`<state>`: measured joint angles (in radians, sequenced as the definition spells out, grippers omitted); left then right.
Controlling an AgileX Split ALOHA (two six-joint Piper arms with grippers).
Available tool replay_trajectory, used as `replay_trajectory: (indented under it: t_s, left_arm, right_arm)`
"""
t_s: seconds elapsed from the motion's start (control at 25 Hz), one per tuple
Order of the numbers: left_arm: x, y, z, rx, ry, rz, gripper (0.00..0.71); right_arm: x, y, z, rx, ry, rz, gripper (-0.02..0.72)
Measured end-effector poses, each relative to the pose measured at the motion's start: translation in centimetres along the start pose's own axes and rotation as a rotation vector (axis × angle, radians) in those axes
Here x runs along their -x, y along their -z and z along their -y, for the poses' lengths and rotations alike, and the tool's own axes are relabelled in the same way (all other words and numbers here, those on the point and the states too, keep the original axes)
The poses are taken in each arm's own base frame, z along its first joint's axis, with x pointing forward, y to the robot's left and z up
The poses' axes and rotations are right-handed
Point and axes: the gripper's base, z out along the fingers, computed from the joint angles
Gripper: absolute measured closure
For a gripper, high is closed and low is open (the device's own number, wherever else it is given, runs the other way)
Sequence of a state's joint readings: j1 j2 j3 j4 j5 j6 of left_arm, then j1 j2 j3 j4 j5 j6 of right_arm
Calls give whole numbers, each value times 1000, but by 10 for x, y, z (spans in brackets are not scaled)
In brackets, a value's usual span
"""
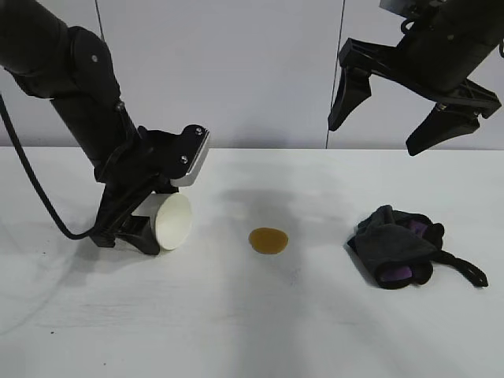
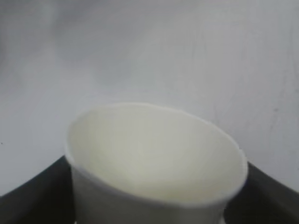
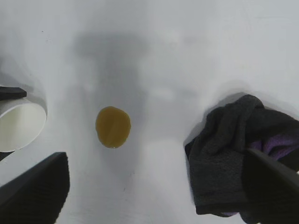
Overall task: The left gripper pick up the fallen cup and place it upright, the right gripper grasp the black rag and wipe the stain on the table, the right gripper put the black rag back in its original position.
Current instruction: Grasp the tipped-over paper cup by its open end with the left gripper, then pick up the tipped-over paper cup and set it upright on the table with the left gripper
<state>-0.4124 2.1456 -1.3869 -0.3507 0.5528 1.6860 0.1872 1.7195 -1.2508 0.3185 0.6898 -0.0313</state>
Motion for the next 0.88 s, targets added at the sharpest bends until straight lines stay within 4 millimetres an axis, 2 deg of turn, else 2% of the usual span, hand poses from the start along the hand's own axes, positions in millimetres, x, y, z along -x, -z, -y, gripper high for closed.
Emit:
replay_trajectory:
  t_s: [0.16,0.32,0.6,0.76,0.88]
  left_arm:
    - [4,15,-4,3,92,94,245]
    - [0,44,-11,13,209,234,249]
    - [-35,91,-25,40,478,646,251]
    - [-57,97,-20,119,552,818,251]
    - [-61,90,-8,209,567,900,251]
  right_arm:
    - [0,0,0,0,0,1,9]
    - [0,0,0,-1,1,1,9]
    - [0,0,0,-1,1,0,9]
    - [0,0,0,-1,1,0,9]
    - [0,0,0,-1,1,0,9]
